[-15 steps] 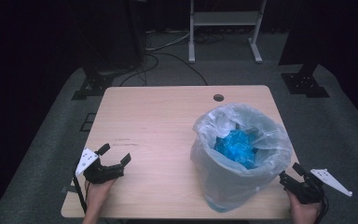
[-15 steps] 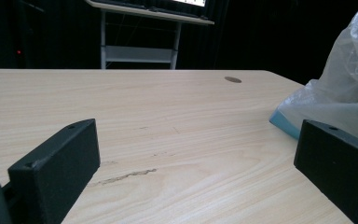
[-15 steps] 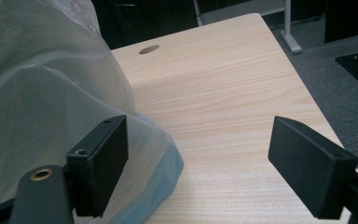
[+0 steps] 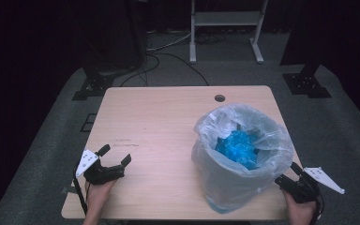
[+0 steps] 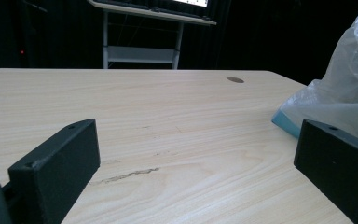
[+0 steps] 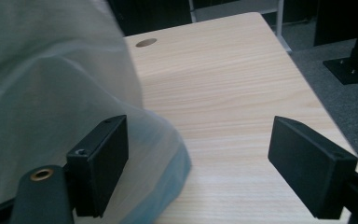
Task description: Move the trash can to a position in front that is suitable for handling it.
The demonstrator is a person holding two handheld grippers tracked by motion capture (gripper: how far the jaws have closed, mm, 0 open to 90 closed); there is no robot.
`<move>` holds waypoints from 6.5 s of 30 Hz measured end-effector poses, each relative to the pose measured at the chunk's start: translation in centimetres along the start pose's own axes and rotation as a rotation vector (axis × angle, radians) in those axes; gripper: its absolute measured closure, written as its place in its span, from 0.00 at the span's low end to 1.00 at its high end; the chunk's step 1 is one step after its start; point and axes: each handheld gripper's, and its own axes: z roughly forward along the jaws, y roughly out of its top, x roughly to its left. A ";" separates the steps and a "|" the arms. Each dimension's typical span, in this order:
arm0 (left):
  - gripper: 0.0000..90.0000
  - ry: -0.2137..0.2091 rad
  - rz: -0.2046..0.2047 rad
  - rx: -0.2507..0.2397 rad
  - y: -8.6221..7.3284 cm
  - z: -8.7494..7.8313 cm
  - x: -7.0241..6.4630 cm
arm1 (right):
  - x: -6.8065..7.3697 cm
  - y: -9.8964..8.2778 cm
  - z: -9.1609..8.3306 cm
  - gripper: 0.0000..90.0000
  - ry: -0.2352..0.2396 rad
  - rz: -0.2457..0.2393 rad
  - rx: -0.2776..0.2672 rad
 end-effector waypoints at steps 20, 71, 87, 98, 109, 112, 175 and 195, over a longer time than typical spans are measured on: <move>0.00 0.035 -0.028 -0.015 0.1 -0.5 1.1 | 6.6 1.3 4.7 0.25 0.067 -0.195 0.093; 0.00 -0.050 0.020 -0.115 8.9 -3.5 0.7 | 24.1 0.8 15.3 0.22 0.459 -0.318 0.240; 0.35 -0.085 0.069 0.069 10.7 -1.2 1.2 | 18.7 4.2 13.6 0.21 0.569 -0.243 0.219; 0.68 -0.027 0.121 0.113 11.7 -2.0 1.2 | 17.8 8.4 11.1 0.21 0.615 -0.185 0.126; 0.87 -0.048 0.164 0.096 12.7 -2.6 0.9 | 21.0 11.9 10.2 0.20 0.748 -0.172 0.088; 0.88 -0.050 0.156 0.089 12.7 -2.7 1.0 | 22.2 12.4 10.6 0.20 0.779 -0.184 0.119; 0.87 -0.399 0.078 0.168 16.4 0.9 -5.0 | 36.2 12.6 7.2 0.99 0.900 -0.582 0.138; 0.99 -0.431 0.138 0.243 16.6 2.0 -6.1 | 35.7 11.7 6.3 0.86 0.989 -0.603 0.166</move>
